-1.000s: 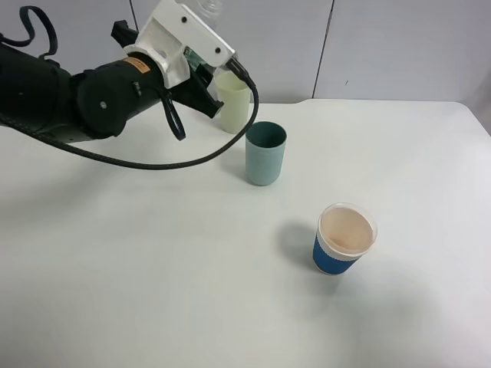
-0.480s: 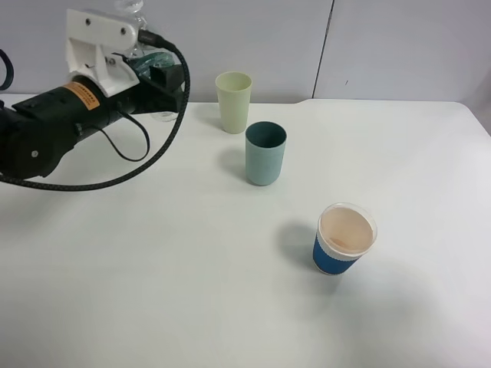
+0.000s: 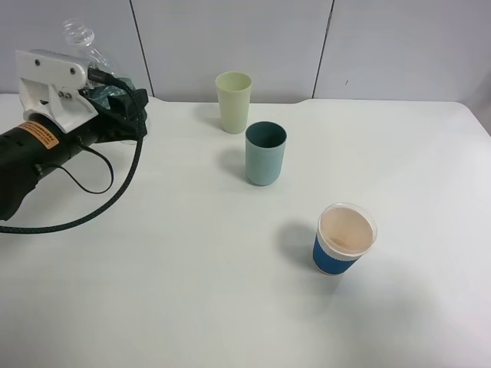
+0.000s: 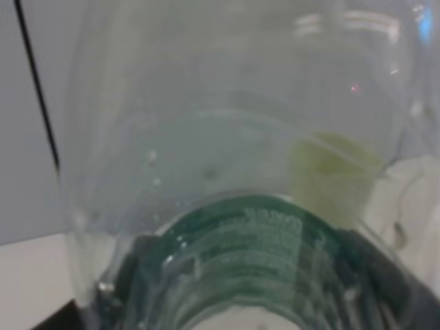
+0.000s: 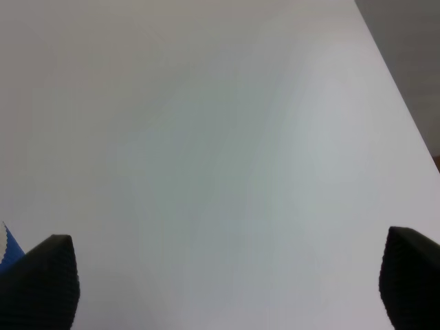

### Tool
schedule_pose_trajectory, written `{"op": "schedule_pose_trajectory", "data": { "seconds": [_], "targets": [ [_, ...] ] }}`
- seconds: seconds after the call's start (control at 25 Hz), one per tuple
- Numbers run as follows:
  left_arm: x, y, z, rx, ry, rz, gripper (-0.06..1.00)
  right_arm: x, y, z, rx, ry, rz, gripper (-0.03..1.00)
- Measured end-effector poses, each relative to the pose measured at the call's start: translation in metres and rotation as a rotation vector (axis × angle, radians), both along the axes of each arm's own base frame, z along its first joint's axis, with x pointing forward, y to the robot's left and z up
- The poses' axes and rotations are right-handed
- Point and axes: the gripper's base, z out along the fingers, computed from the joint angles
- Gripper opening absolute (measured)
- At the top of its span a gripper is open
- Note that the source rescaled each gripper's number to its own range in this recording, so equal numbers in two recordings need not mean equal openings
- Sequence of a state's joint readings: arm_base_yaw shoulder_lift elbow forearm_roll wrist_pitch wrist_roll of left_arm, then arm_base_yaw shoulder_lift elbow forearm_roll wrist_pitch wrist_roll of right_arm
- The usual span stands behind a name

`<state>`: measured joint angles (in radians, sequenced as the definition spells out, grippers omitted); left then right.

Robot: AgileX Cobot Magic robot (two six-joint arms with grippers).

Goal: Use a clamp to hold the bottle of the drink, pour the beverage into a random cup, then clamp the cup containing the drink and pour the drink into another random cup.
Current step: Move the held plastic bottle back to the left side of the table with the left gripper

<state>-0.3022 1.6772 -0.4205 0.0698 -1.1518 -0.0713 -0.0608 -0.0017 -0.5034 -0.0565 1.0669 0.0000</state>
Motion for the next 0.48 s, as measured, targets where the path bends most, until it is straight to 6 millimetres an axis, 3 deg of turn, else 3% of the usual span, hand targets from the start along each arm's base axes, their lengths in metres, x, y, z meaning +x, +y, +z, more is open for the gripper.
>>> {"op": "schedule_pose_trajectory", "data": {
  "seconds": [0.48],
  "targets": [
    [0.000, 0.031, -0.022, 0.019, 0.093, 0.069, 0.08, 0.000, 0.000, 0.000, 0.000, 0.000, 0.000, 0.79]
  ]
}}
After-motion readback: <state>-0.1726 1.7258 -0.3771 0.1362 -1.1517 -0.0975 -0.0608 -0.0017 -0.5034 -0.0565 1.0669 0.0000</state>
